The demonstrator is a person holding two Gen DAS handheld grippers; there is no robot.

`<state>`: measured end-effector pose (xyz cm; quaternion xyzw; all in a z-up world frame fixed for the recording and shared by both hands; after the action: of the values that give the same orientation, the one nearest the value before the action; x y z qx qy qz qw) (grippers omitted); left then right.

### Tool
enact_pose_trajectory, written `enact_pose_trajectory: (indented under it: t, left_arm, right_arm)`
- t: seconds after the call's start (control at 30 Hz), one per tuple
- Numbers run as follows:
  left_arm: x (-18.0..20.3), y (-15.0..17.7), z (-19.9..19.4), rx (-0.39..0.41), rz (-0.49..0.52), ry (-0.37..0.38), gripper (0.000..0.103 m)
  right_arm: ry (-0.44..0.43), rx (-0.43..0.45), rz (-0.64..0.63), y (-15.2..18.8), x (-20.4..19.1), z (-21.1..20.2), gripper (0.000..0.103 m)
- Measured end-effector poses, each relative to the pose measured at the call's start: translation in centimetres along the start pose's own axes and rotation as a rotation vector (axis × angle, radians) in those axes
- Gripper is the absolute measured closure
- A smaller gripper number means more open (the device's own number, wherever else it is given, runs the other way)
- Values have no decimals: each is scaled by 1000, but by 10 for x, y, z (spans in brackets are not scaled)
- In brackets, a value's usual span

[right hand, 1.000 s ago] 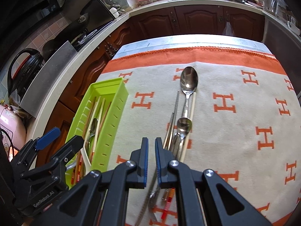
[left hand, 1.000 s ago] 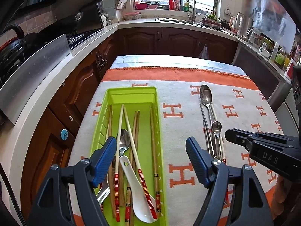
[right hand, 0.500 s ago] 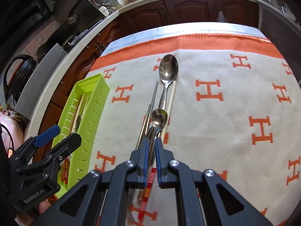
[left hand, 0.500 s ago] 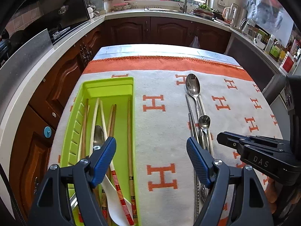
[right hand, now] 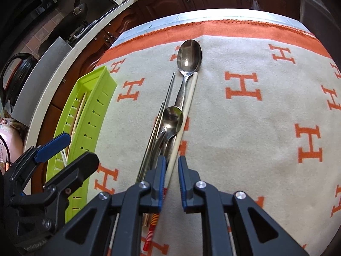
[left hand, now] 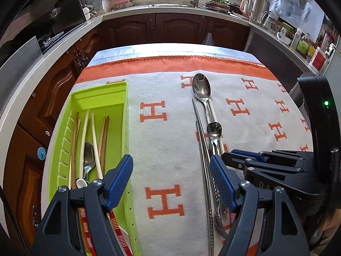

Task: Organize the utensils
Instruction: 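Close the right tool on a white red-striped chopstick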

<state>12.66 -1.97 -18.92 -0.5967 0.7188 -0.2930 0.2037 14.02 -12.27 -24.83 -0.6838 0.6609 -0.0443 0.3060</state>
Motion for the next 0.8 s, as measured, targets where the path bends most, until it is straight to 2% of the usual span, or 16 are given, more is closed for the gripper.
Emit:
enact_pose_trajectory:
  t: [0.2, 0.3, 0.47, 0.53, 0.73, 0.8]
  left_arm:
    - [-3, 2, 0, -6, -16, 5, 32]
    - [-9, 3, 3, -15, -32, -11, 35]
    - [-10, 5, 3, -30, -56, 12, 35]
    - [-8, 6, 4, -35, -51, 19, 35]
    - [3, 8, 6, -51, -30, 53, 36]
    - [8, 10, 9, -67, -25, 73, 41]
  right_arm:
    - [48, 0, -18, -3, 1, 6, 87]
    - [91, 8, -53, -6, -2, 8, 87]
    - [141, 31, -121, -8, -5, 10, 90]
    - [164, 32, -124, -7, -1, 9, 96]
    - [211, 42, -104, -5, 19, -1, 97]
    - [207, 45, -88, -4, 25, -4, 97]
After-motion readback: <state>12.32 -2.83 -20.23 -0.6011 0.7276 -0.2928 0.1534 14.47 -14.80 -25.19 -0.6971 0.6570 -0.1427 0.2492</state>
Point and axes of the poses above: each gripper's, at about its wrist camera, not at the fingertips, and z roughly the way its jaws point, x to its right, y to its underside, the point moved 8 cm from there along z, roughly the way its jaws point, and after that the axes turned 8 degrees about x, right-handed, at the moved point
